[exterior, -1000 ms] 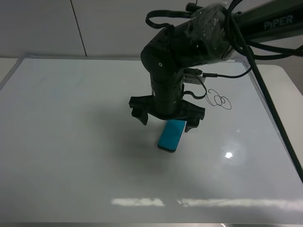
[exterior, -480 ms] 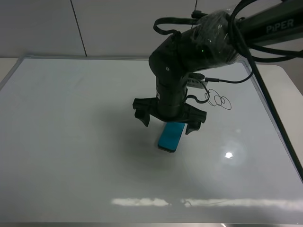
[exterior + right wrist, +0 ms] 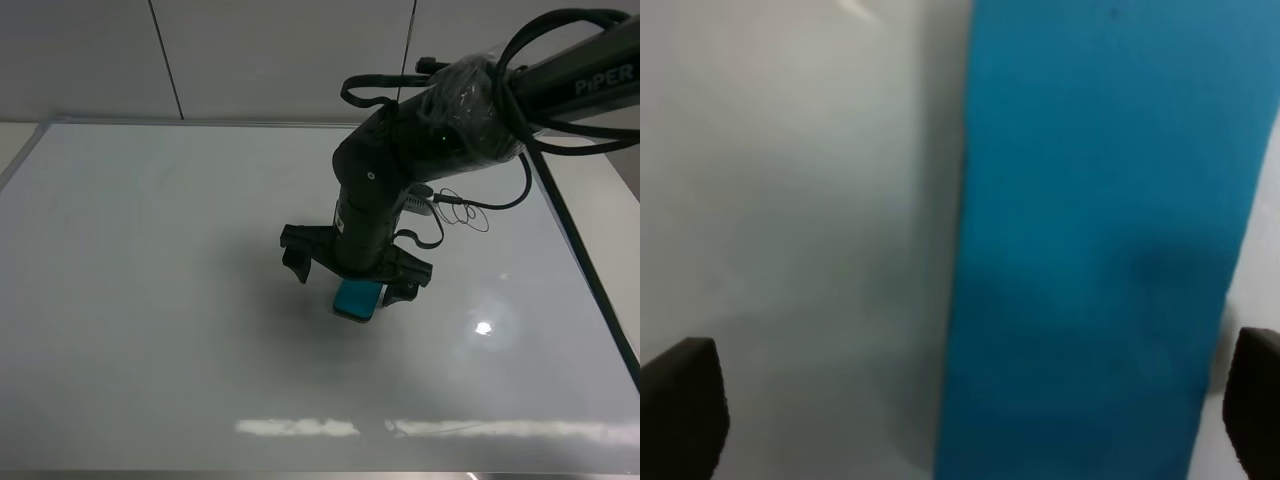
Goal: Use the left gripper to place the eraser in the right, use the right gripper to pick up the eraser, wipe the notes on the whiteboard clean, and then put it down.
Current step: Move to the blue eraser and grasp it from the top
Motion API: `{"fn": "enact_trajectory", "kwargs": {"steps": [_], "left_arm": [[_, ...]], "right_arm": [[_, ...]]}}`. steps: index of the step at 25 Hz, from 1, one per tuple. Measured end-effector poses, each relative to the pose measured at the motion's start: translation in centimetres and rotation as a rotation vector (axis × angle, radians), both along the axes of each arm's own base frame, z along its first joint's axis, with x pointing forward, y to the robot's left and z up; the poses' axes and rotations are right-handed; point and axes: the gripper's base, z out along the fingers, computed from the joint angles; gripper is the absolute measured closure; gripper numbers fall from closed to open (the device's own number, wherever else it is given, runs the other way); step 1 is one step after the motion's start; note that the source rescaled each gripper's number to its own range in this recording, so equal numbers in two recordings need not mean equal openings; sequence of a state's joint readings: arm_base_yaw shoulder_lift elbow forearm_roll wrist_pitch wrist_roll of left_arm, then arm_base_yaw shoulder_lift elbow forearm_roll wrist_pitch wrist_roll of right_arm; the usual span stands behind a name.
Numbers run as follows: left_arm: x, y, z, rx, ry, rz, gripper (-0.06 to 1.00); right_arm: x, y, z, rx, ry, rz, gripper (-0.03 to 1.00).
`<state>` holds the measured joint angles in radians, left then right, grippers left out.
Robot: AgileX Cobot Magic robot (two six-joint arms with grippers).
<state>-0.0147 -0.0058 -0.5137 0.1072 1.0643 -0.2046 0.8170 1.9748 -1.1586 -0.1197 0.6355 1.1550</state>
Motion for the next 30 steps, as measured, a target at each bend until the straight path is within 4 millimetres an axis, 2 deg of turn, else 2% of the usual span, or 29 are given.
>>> {"fn": "enact_trajectory", "kwargs": {"steps": [11, 14, 18, 19, 22, 23, 30], "left_arm": [[0.00, 0.00, 0.00, 0.000, 0.000, 0.000, -0.06], [0.00, 0.00, 0.00, 0.000, 0.000, 0.000, -0.06], [0.00, 0.00, 0.00, 0.000, 0.000, 0.000, -0.06], [0.00, 0.00, 0.00, 0.000, 0.000, 0.000, -0.06], [0.00, 0.00, 0.00, 0.000, 0.000, 0.000, -0.06], [0.00, 0.00, 0.00, 0.000, 0.000, 0.000, -0.06], [0.00, 0.00, 0.00, 0.000, 0.000, 0.000, -0.06]], "right_arm": [[-0.12, -0.16, 0.14, -0.015, 0.010, 0.006, -0.03], [-0.12, -0.16, 0.14, -0.016, 0.010, 0.007, 0.02], [-0.17, -0.22, 0.13, -0.023, 0.015, 0.007, 0.19], [-0.21, -0.27, 0.12, -0.028, 0.019, 0.007, 0.32], [-0.27, -0.35, 0.10, -0.037, 0.027, 0.006, 0.97], [-0.27, -0.35, 0.14, -0.035, 0.025, 0.006, 0.94], [-0.25, -0.32, 0.15, -0.035, 0.021, 0.022, 0.94]]}}
